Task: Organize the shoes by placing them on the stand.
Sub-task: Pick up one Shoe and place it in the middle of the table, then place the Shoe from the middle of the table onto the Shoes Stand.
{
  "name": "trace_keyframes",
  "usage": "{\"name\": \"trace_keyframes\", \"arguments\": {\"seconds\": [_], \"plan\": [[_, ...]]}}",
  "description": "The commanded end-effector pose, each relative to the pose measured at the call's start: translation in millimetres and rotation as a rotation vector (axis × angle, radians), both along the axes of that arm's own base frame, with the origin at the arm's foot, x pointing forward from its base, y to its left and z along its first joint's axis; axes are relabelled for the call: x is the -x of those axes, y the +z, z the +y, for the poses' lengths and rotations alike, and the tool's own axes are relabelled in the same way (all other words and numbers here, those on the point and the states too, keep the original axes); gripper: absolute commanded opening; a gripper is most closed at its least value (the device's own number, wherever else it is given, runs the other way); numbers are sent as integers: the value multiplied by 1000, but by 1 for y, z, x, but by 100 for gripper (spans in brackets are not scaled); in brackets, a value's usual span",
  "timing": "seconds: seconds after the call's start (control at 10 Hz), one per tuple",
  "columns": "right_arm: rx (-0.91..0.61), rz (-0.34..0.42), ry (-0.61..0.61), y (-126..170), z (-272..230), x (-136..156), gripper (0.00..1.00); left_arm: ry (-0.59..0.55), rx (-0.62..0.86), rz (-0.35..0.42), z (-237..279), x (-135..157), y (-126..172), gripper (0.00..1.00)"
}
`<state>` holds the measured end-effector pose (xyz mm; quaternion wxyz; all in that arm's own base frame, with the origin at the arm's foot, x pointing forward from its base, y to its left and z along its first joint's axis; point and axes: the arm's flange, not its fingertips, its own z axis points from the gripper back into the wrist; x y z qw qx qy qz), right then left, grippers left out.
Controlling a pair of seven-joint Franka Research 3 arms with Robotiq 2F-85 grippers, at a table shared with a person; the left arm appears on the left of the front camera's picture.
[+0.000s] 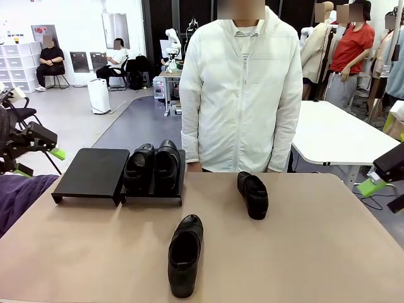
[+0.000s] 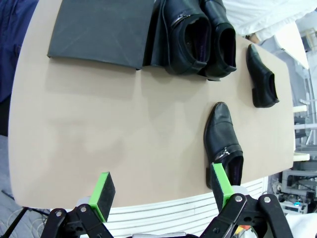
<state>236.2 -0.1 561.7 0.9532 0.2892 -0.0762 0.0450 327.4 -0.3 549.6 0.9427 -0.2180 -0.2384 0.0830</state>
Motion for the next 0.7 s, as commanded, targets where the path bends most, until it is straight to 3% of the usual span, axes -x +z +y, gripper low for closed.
{"name": "trace_keyframes", "arguments": {"seconds": [0.0,0.6], "plan": [[-14,-9,35,8,-2,-2,100,3,14,-2,1,0,1,100],[-14,-9,35,8,-2,-2,100,3,14,-2,1,0,1,100]]}}
